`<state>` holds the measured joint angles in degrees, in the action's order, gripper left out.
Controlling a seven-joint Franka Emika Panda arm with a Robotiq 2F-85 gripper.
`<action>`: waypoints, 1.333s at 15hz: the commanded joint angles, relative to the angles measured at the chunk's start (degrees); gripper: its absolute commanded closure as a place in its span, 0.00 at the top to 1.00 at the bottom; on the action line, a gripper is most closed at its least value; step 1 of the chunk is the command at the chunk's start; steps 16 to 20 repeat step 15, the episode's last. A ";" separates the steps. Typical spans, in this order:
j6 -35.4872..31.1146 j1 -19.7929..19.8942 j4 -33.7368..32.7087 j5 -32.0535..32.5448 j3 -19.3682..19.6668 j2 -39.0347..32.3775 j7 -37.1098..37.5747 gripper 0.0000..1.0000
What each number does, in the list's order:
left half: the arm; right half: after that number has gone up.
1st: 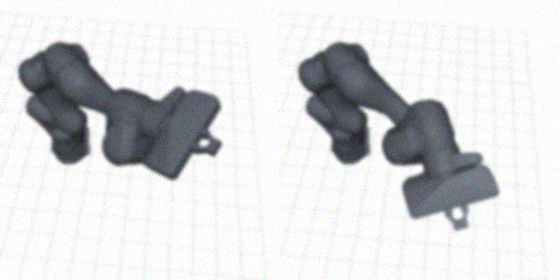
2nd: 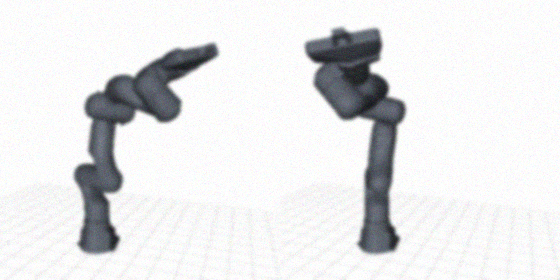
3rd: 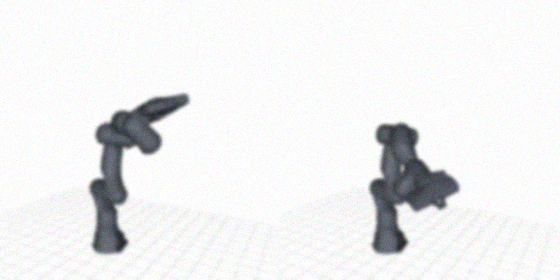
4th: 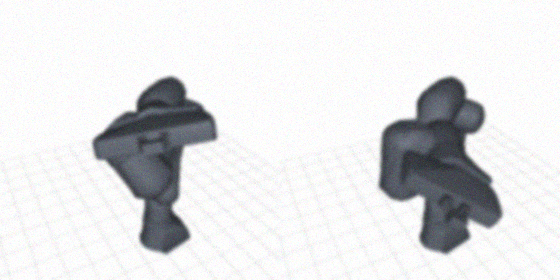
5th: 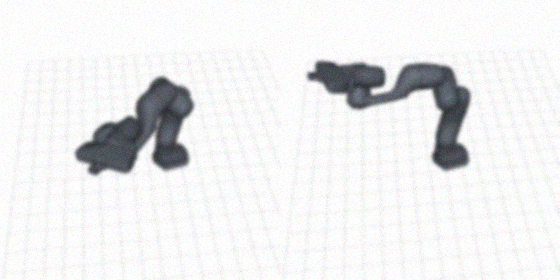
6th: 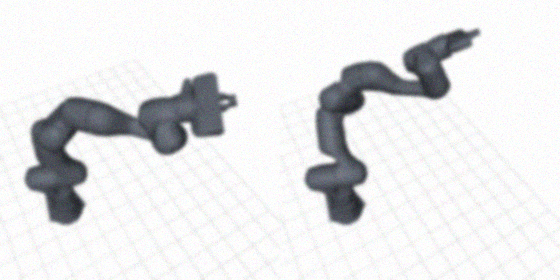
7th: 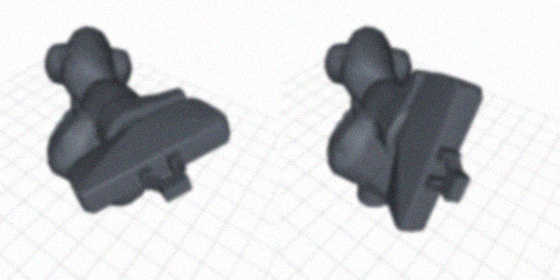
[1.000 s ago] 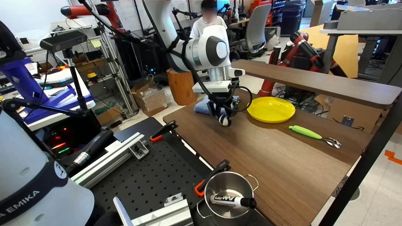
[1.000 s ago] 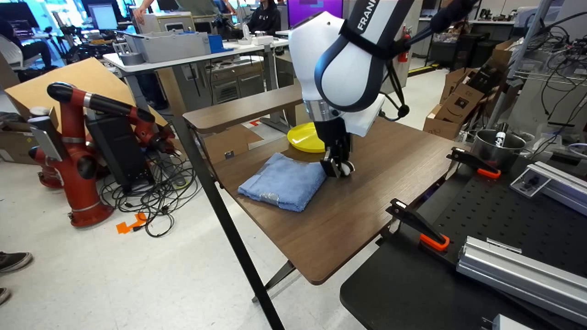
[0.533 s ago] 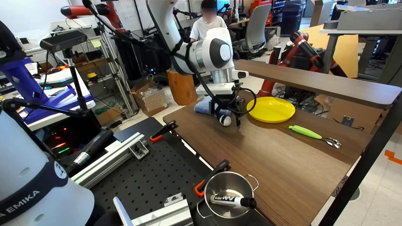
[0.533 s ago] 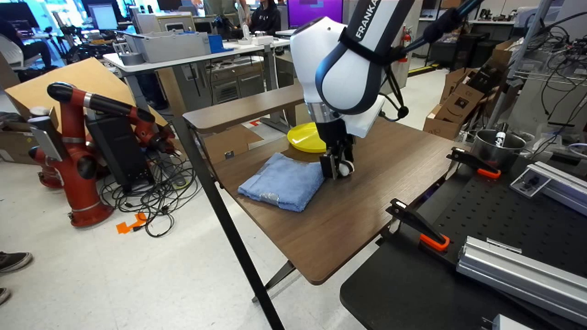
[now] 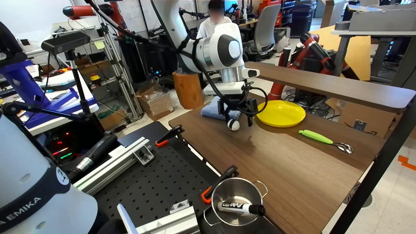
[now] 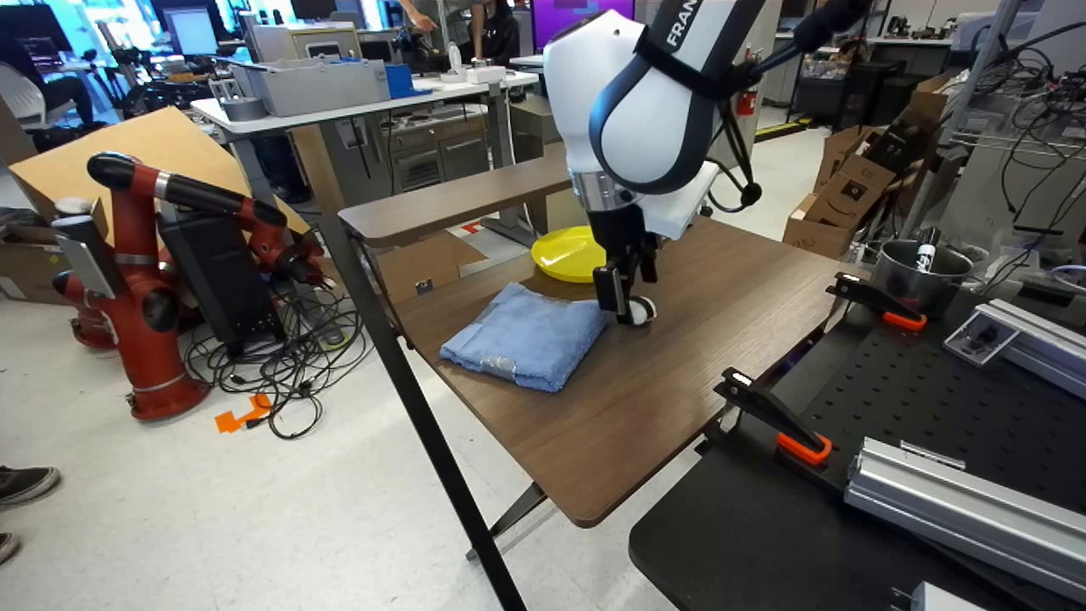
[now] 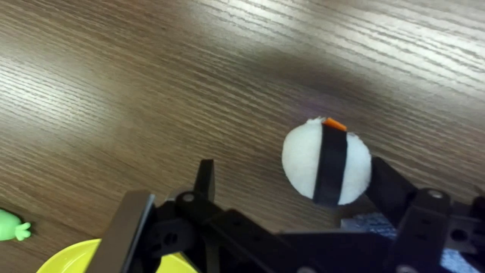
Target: Place the plush toy next to the towel
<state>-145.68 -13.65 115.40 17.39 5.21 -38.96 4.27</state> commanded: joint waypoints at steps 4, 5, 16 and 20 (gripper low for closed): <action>-1.30 1.47 7.82 0.31 -2.05 10.10 -1.00 1.00; -1.21 1.46 8.41 0.38 -2.21 11.09 -0.87 1.00; 0.25 1.01 5.78 0.68 -1.95 8.70 0.20 1.00; 0.25 1.01 5.78 0.68 -1.95 8.70 0.20 1.00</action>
